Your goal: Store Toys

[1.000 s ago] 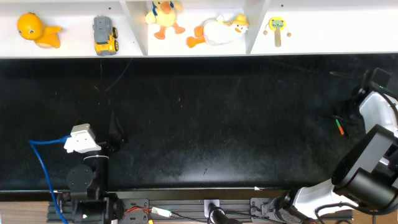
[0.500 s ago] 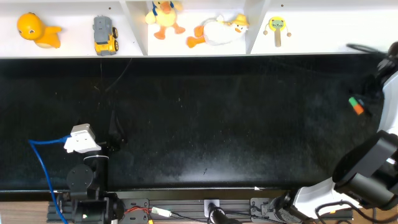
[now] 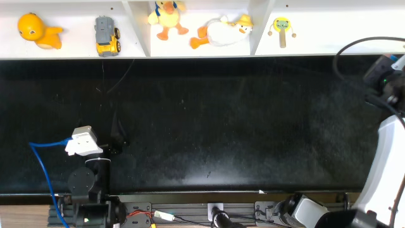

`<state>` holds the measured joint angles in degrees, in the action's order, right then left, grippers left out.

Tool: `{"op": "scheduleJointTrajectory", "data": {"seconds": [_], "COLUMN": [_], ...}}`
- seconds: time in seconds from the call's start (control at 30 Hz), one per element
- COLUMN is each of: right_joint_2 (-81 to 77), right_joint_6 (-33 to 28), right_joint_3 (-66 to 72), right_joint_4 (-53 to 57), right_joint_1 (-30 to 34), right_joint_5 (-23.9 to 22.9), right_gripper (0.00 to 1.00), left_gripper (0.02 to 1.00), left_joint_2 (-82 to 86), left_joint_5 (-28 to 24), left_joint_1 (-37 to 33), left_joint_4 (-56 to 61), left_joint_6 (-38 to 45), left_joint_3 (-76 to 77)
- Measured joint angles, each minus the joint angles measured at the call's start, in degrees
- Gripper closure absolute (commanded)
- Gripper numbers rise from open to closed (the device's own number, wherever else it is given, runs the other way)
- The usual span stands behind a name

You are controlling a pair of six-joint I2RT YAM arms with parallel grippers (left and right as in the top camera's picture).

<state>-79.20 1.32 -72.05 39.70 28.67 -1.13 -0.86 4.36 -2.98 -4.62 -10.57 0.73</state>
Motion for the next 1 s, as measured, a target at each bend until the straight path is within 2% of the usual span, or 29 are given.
{"op": "scheduleJointTrajectory", "data": {"seconds": [0.2, 0.47, 0.7, 0.87, 1.0], "right_joint_2": [-5.4, -15.9, -24.0, -29.3, -32.6], "right_joint_6": [-5.8, -8.3, -7.5, -5.6, -7.4], "right_joint_3": [10.7, 11.7, 11.8, 11.9, 12.0], "right_joint_4": [-30.6, -50.1, -62.8, -71.9, -77.6], "right_joint_1": [0.2, 0.2, 0.1, -1.0, -3.6], "right_joint_5": [8.3, 17.4, 21.3, 21.9, 22.0], "right_gripper": [0.956, 0.956, 0.956, 0.956, 0.956], "left_gripper": [0.020, 0.020, 0.020, 0.020, 0.020], "left_joint_2": [0.0, 0.0, 0.0, 0.0, 0.0], "left_joint_5": [0.0, 0.0, 0.0, 0.0, 0.0], "left_joint_1": [0.0, 0.0, 0.0, 0.0, 0.0], "left_joint_4": [0.0, 0.0, 0.0, 0.0, 0.0], "left_joint_6": [0.0, 0.0, 0.0, 0.0, 0.0], "left_joint_3": [0.0, 0.0, 0.0, 0.0, 0.0]}}
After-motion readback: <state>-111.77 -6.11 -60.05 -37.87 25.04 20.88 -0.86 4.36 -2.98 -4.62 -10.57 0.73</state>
